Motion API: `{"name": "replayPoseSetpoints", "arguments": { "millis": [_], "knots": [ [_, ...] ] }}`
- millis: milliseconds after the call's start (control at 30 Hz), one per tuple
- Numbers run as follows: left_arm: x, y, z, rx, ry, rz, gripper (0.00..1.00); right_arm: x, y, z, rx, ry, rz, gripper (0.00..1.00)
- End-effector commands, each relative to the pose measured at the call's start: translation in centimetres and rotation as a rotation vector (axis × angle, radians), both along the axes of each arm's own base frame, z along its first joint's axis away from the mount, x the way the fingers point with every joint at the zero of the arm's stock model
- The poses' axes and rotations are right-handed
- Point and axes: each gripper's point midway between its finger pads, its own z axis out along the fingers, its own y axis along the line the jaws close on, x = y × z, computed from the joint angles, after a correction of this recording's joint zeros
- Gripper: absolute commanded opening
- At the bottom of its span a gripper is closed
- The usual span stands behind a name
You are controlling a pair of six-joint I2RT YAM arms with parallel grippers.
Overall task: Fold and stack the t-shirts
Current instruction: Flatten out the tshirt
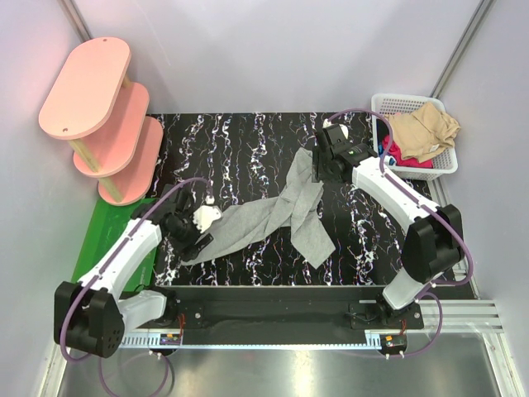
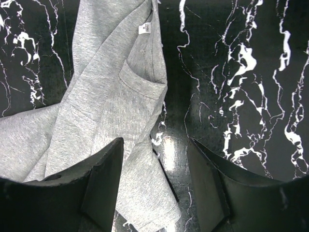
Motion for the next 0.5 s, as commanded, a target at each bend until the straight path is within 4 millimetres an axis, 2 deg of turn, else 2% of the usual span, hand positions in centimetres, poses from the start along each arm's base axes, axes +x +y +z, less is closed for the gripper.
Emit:
{"name": "replayPoseSetpoints", "arguments": {
  "millis": [0,300,467],
  "knots": [
    [-1.5,0.0,-0.9,0.010,0.082,-0.046,0.74,0.7,0.6,0.3,0.044,-0.021,0.000,0.62],
    [-2.1,0.3,-2.4,0.056,0.148,-0.070,0.73,1.0,0.9,1.0,0.060,-0.037,0.001,0.63],
    [-1.1,0.6,-3.5,0.098,0.143,-0.064,0.69,1.2,1.1,0.5,0.058,-0.025,-0.001,0.62]
  ]
}}
